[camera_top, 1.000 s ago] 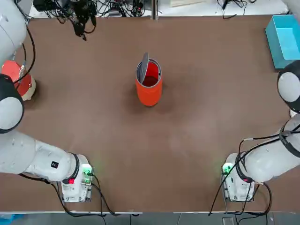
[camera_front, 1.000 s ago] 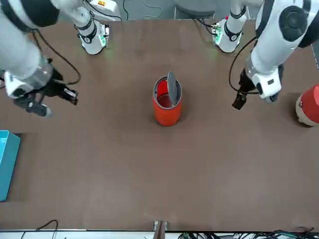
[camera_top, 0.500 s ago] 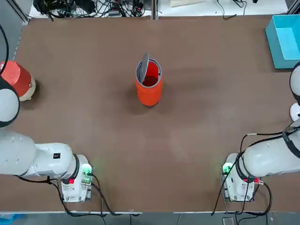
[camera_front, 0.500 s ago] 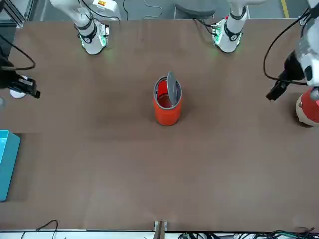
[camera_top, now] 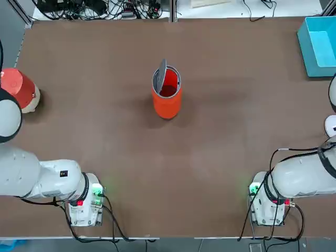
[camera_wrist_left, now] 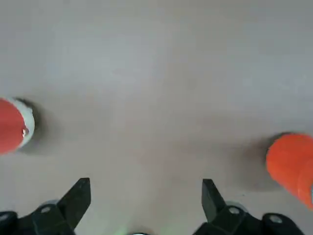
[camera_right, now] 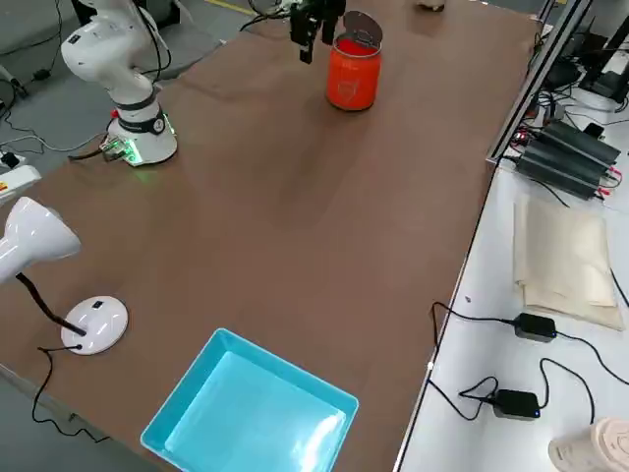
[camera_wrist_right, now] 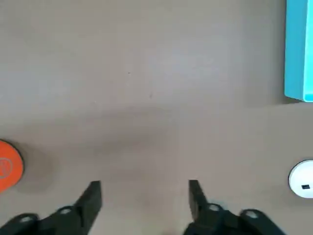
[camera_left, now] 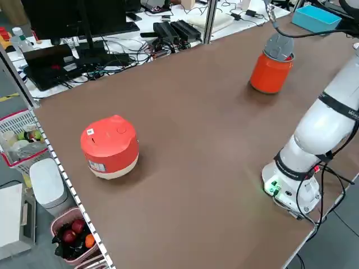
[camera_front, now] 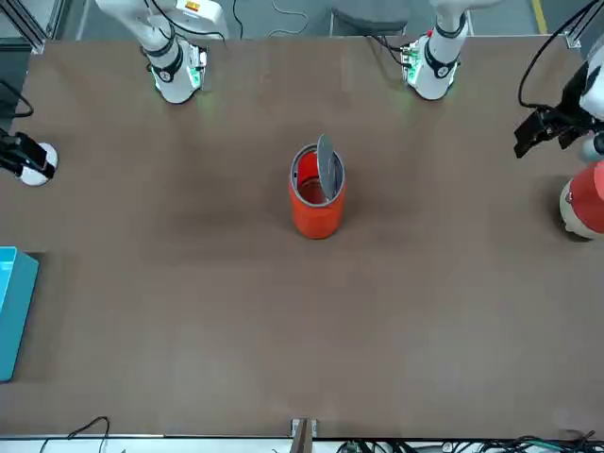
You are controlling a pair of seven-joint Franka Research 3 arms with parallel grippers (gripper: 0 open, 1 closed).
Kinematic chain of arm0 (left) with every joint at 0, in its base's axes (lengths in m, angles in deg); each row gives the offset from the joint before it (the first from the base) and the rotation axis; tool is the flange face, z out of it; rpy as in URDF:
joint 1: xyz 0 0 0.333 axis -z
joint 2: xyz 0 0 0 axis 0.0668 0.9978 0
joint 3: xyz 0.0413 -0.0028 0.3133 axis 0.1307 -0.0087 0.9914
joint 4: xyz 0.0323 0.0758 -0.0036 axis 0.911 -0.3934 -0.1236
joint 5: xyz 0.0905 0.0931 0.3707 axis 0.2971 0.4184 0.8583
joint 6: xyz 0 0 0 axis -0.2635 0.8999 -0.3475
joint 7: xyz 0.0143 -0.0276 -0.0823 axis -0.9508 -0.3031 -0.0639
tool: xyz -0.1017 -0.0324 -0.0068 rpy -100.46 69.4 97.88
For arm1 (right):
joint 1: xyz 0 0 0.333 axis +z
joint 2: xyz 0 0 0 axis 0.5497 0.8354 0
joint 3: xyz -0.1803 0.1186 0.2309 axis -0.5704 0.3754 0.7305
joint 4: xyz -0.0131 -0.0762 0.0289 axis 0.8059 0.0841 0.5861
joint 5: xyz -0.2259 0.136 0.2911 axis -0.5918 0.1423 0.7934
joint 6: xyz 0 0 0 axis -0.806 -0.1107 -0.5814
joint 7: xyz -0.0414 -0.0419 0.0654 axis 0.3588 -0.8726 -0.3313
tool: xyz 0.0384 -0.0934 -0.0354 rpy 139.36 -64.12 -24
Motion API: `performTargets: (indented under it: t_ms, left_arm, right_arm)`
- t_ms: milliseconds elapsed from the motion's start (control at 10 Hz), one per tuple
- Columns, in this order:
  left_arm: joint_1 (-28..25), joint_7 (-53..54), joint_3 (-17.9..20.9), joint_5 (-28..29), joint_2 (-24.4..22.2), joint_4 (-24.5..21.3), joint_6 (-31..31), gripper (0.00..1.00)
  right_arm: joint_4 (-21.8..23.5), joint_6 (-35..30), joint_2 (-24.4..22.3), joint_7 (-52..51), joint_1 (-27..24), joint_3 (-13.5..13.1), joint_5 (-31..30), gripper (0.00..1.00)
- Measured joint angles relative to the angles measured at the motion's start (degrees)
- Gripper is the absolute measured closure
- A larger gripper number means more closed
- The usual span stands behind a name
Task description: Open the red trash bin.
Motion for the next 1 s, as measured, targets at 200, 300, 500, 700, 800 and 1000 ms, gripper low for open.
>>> performTargets:
  t_ms: [200, 300, 500, 700, 800, 1000]
  left_arm:
    - [0.0, 4.2, 0.1, 0.0, 0.0, 0.2, 0.0, 0.0]
    - [-0.1, 4.9, 0.1, 0.0, 0.1, 0.2, 0.0, 0.0]
    - [-0.2, 5.2, 0.2, 0.0, 0.2, 0.2, 0.0, 0.0]
    - [-1.3, 5.2, 0.3, 0.0, 0.2, 0.2, 0.0, 0.0]
    - [-2.0, 5.4, 0.3, -0.2, 0.3, 0.2, 0.0, 0.0]
    - [-2.1, 5.4, 0.3, -0.4, 0.4, 0.2, 0.0, 0.0]
  right_arm:
    - [3.0, 2.8, -2.0, -0.6, 0.0, 0.0, -0.5, 0.0]
    - [4.3, 3.1, -3.1, -0.7, 0.0, 0.0, -0.5, 0.0]
    - [5.4, 3.2, -4.8, -1.2, 0.0, 0.1, -0.6, 0.0]
    - [7.5, 3.6, -6.7, -1.8, 0.0, 0.1, -0.6, 0.0]
    - [9.0, 4.5, -7.4, -1.9, 0.0, 0.1, -0.6, 0.0]
    - [10.6, 5.4, -7.9, -1.9, 0.0, 0.2, -0.6, 0.0]
